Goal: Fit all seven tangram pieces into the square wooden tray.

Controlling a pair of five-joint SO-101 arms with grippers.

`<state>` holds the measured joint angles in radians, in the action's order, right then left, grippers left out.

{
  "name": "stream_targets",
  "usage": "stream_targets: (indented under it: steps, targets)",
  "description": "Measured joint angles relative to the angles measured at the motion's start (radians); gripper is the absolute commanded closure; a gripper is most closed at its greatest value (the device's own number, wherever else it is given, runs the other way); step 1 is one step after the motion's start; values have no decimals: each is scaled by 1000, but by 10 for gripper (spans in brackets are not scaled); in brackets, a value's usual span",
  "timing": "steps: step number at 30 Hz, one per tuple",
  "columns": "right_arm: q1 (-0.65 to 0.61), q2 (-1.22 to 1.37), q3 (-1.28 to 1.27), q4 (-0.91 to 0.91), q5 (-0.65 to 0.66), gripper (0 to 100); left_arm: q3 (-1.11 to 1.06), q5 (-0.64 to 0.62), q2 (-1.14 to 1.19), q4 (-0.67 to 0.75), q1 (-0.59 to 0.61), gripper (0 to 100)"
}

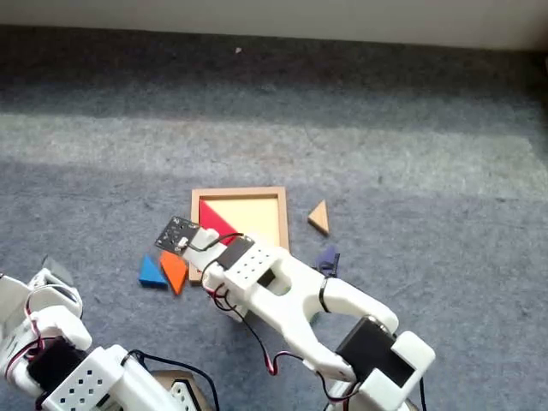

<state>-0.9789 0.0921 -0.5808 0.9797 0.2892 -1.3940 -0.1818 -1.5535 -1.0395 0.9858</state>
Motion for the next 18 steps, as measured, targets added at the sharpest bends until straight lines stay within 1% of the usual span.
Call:
stream_targets:
  steps: [2,6,8,12,15,18]
  targets:
    - [18,2,2,0,0,932,0,0,0,0,0,748]
    - [31,0,2,0,3,995,0,0,0,0,0,748]
    - [31,-29,-11,0,17,993,0,0,0,0,0,748]
    - [28,-97,-17,8,84,993,0,0,0,0,0,748]
    - [26,-161,-17,21,92,993,0,0,0,0,0,748]
    - [51,-230,-18,44,94,993,0,0,0,0,0,748]
